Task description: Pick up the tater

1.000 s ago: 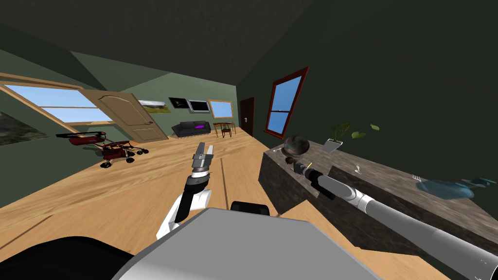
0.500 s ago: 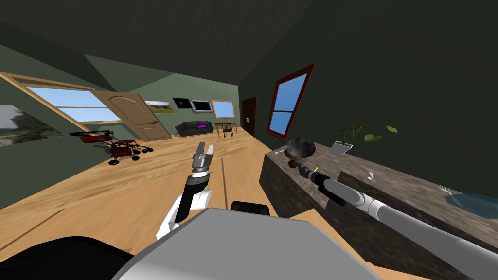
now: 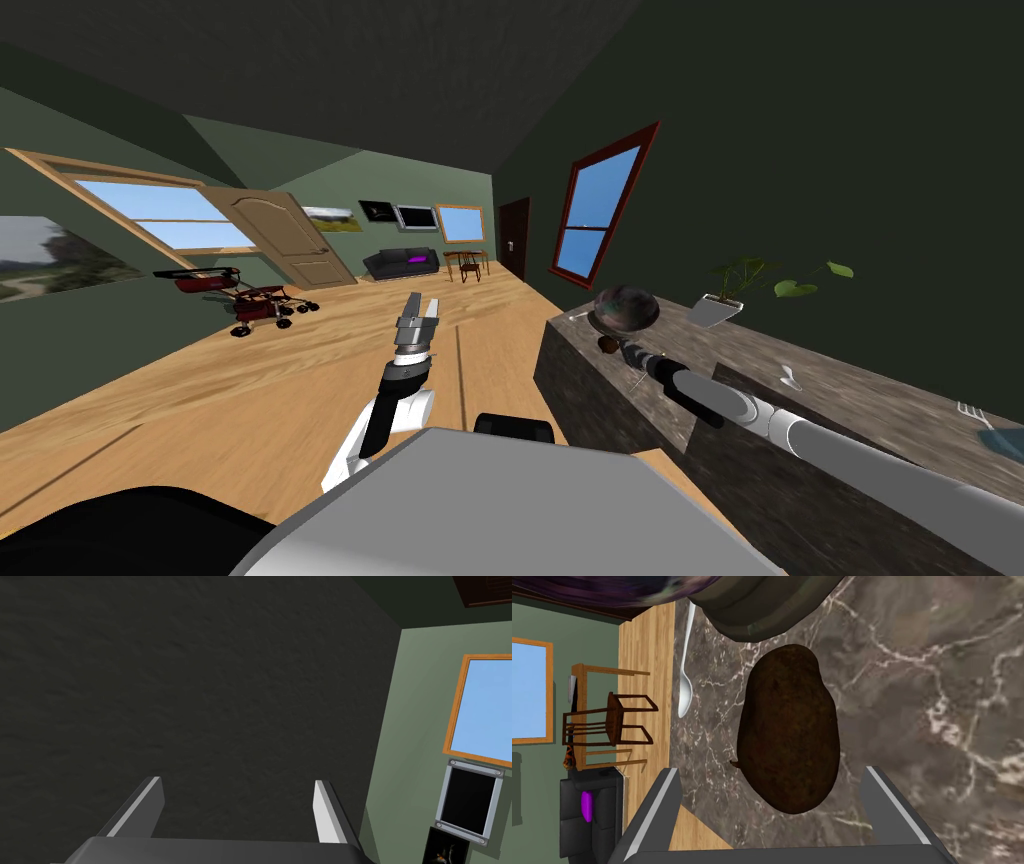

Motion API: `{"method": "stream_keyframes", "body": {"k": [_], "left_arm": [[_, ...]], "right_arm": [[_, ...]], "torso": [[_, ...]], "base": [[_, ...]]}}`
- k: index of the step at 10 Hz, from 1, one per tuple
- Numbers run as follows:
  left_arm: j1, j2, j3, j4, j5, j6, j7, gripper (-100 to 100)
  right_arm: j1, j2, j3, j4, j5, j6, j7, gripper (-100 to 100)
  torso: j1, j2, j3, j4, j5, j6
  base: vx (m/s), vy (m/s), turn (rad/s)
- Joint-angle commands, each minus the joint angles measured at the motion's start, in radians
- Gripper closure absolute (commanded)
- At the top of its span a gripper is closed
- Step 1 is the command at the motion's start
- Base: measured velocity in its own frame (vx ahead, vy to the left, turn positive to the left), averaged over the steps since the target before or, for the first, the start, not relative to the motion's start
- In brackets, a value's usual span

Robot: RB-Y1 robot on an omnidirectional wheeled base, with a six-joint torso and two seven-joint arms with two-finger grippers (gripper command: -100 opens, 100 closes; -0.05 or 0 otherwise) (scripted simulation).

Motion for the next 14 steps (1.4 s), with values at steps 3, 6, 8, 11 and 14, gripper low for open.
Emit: {"method": "stream_keyframes", "body": {"k": [3,6,8,11,14], "left_arm": [[0.000,0.000,0.000,0.000,0.000,0.000,0.000,0],[0.000,0.000,0.000,0.000,0.000,0.000,0.000,0],[0.000,0.000,0.000,0.000,0.000,0.000,0.000,0],[0.000,0.000,0.000,0.000,0.000,0.000,0.000,0],[0.000,0.000,0.000,0.000,0.000,0.000,0.000,0]], "right_arm": [[0.002,-0.006,0.016,0.019,0.011,-0.004,0.008,-100],[-0.013,0.017,0.015,0.069,0.006,-0.010,0.012,-100],[-0.022,0.033,0.010,0.101,0.003,-0.016,0.015,-100],[-0.036,0.057,0.004,0.150,-0.002,-0.027,0.018,-100],[-0.048,0.062,0.015,0.168,-0.010,-0.024,0.016,-100]], "torso": [[0.000,0.000,0.000,0.000,0.000,0.000],[0.000,0.004,0.002,0.001,0.000,-0.001],[0.000,0.008,0.005,0.002,0.000,0.000],[0.001,0.006,0.003,0.001,0.000,0.000],[0.000,0.006,0.004,0.002,0.000,0.000]], "base": [[0.039,-0.006,0.030],[-0.023,-0.012,0.103],[-0.064,-0.015,0.109],[-0.028,-0.004,0.090],[-0.036,-0.008,0.076]]}}
